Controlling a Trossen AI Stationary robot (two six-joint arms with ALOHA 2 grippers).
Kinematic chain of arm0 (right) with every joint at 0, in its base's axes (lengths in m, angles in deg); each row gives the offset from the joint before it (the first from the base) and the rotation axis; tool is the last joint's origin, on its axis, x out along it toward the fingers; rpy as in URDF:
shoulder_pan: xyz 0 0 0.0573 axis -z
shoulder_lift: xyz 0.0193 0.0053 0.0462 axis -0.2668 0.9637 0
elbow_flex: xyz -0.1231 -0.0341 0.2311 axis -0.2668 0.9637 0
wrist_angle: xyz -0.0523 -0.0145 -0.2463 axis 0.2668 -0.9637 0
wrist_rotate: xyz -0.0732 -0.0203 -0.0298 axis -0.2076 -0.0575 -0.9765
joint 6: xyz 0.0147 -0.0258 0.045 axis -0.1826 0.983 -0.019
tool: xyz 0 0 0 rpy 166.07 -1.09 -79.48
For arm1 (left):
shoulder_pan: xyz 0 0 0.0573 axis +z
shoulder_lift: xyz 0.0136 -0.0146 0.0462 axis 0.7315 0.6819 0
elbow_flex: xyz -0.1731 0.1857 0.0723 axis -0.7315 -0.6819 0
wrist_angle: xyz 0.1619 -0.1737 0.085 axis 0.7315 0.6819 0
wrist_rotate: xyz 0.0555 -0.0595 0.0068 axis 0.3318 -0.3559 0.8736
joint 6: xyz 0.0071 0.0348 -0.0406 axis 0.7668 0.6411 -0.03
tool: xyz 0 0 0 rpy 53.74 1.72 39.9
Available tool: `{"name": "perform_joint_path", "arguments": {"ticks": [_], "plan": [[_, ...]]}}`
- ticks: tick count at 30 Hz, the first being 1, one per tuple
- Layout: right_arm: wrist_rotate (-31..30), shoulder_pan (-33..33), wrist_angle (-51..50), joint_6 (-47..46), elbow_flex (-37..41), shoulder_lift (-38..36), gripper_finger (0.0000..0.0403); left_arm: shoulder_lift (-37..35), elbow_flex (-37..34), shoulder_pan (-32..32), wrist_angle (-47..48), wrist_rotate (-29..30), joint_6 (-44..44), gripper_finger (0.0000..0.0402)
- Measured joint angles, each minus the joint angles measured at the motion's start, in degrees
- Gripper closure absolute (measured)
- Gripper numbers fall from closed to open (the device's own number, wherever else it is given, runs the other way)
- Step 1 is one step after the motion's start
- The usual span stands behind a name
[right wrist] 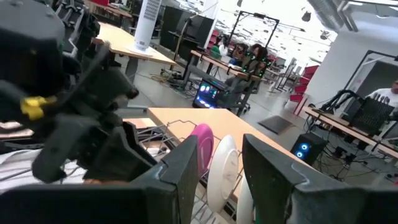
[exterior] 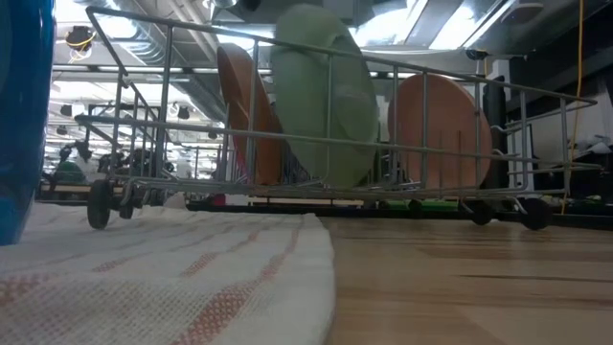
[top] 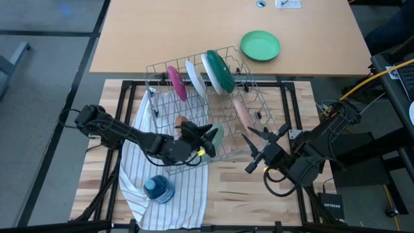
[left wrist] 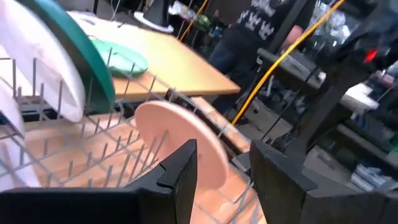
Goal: Sort dishes
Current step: Put the light green plate into the dish rack
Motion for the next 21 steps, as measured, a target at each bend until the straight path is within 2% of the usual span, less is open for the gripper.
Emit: {"name": "perform_joint_path", "arguments": {"ticks": [5,9,14,17,21], "plan": [[0.0,0.0,0.0,0.0,0.0,0.0,0.0274,0.0,0.0,0.5,3.9,-2.1,-3.0,0.0265],[0.0,0.0,-0.4,0.0,0.0,0.1,0.0274,0.0,0.0,0.5,3.7,-3.4,-0.2,0.0265],[0.0,0.0,-1.8,0.0,0.0,0.1,0.0274,-0.4,0.0,0.0,4.6,-9.9,2.7,0.0265],[0.0,-0.1,-1.9,-0.1,0.0,0.1,0.0274,-1.6,0.0,-0.3,7.3,-12.6,2.7,0.0265],[0.0,-0.1,-2.3,-0.1,0.0,0.1,0.0274,-4.6,0.0,-0.8,12.8,-13.2,2.6,0.0265]]}}
